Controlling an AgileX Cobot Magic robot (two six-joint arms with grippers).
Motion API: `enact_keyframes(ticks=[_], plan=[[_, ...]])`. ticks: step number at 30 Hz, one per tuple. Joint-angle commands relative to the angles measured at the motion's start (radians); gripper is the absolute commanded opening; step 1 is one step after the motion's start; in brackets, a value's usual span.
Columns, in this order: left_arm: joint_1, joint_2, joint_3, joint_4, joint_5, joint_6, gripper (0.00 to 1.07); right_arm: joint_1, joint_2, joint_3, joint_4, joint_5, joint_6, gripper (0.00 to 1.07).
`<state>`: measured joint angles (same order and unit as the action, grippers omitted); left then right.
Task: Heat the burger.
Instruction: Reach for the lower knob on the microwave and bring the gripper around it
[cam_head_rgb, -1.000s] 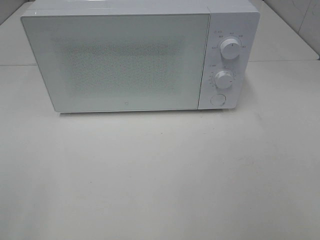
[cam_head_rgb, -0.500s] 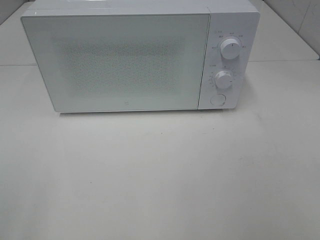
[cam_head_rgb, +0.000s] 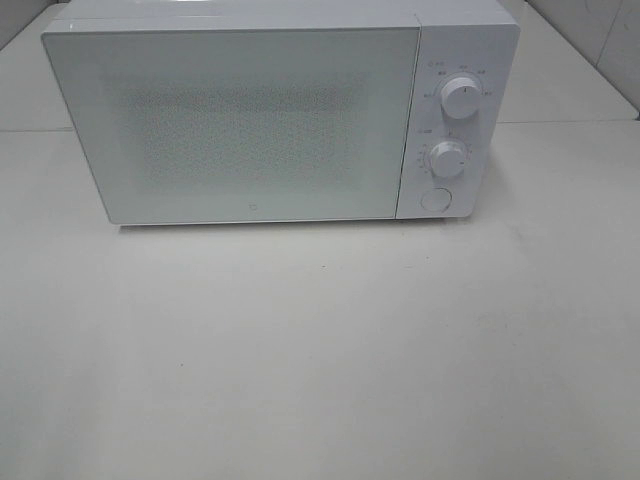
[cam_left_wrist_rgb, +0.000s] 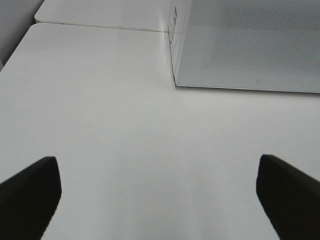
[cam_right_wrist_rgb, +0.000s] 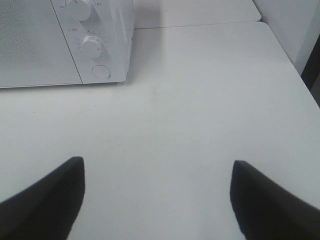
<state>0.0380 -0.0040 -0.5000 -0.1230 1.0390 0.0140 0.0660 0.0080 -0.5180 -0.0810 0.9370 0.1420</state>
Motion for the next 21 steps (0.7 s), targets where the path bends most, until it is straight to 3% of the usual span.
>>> enact_keyframes(ticks=[1, 21], plan=[[-0.001, -0.027, 0.004, -0.009, -0.008, -0.003, 0.99, -0.006, 0.074, -0.004, -0.001, -0.097, 0.012, 0.77], [-0.001, -0.027, 0.004, -0.009, -0.008, -0.003, 0.99, -0.006, 0.545, 0.001, -0.003, -0.487, 0.012, 0.79]])
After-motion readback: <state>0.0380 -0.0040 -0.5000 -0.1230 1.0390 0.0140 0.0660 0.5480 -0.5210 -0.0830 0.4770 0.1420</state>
